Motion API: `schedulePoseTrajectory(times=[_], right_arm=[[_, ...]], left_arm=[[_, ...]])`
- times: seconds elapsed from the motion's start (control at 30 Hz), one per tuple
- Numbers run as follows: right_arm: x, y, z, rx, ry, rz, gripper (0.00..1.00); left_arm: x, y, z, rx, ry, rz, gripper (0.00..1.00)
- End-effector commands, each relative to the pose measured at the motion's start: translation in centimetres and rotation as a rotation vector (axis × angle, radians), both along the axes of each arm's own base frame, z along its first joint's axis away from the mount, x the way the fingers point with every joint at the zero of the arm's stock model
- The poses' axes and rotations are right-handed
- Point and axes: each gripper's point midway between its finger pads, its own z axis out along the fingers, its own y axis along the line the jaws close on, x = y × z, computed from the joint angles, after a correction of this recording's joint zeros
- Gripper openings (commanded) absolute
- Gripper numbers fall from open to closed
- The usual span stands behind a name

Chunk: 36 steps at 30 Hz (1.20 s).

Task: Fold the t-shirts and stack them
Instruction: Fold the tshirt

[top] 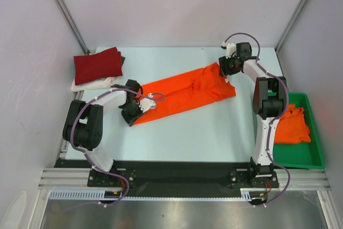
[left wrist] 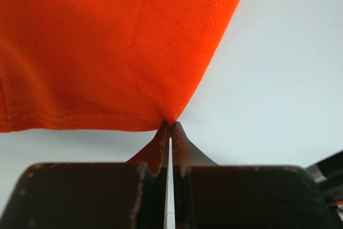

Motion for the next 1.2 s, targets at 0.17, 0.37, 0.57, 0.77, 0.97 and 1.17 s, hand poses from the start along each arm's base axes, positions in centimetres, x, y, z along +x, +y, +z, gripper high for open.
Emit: schedulePoseTrajectory(times=[0.17,0.37,0.57,0.77,0.97,1.17], right_arm=[[1.8,2.0,6.5,0.105,-0.108,-0.028,0.56],[-3.0,2.9,10.2,0.155,-0.04,-0.013,0.55],[-11.6,4.1,8.5,0.217,0.162,0.027,0.54],[-17.1,3.9,4.6,0.203,0.343,0.05,0.53],[-16.8,3.7,2.8,0.192,0.377,0.05,0.52],[-15.0,3.0,0.2,0.139,0.4,0.028,0.53]], left_arm=[[-4.8,-2.9,1.5,-0.015,0.083,-0.018,0.0],[-7.0,-4.1,1.6,-0.015,0.115,-0.036,0.0],[-8.3,-5.7,1.9,-0.03,0.141,-0.036,0.0],[-9.1,-6.7,2.4,-0.035,0.163,-0.057,0.01],[-9.4,-7.7,2.5,-0.026,0.17,-0.093,0.0],[-8.8,-8.7,3.3,-0.033,0.166,-0.115,0.0]])
